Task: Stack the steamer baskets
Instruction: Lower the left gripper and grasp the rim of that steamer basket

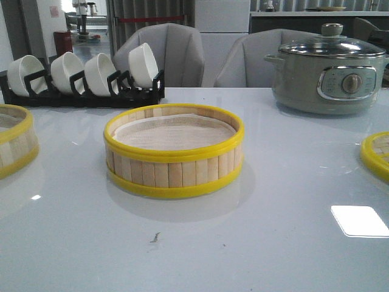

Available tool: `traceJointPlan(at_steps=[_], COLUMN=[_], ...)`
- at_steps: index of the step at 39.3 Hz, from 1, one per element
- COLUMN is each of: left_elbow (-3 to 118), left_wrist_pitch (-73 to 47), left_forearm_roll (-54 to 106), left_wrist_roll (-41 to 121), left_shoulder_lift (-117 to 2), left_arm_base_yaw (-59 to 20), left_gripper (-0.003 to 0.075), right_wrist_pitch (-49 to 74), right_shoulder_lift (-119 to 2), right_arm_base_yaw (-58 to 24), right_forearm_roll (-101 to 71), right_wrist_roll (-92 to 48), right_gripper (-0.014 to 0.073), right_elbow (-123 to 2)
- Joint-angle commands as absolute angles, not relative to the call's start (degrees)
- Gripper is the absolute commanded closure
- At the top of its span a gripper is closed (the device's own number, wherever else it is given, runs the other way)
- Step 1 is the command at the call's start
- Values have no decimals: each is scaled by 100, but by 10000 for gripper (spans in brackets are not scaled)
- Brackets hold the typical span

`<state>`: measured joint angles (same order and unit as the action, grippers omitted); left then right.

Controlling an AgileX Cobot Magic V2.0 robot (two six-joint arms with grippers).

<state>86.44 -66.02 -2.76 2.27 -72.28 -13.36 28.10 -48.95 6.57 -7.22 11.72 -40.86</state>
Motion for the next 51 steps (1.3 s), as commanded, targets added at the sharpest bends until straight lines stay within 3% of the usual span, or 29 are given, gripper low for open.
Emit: traceJointPlan(at_steps=[1, 22, 39, 51], left_elbow=[8843, 8471, 6012, 5645], left_wrist_pitch=[-6436, -6022, -4496, -4420], left_forearm_roll=[-206, 44, 517, 570], left_wrist_roll=[206, 216, 216, 216], left_shoulder_lift=[-7254, -7492, -5809, -5463], left_arm_base_yaw=[-1367, -1367, -1367, -1367], left_gripper=[632, 632, 632, 632], right_wrist_pitch=[2353, 2002, 2016, 2016], right_shoulder_lift=[-4876, -4876, -4876, -4878], right_arm_base_yaw=[665, 643, 275, 181], right_forearm_roll=[-636, -636, -636, -636], right_wrist_roll=[1133, 1133, 1133, 1133], right_gripper=[161, 161, 161, 161], right_elbow=[-4309, -4309, -4309, -4309])
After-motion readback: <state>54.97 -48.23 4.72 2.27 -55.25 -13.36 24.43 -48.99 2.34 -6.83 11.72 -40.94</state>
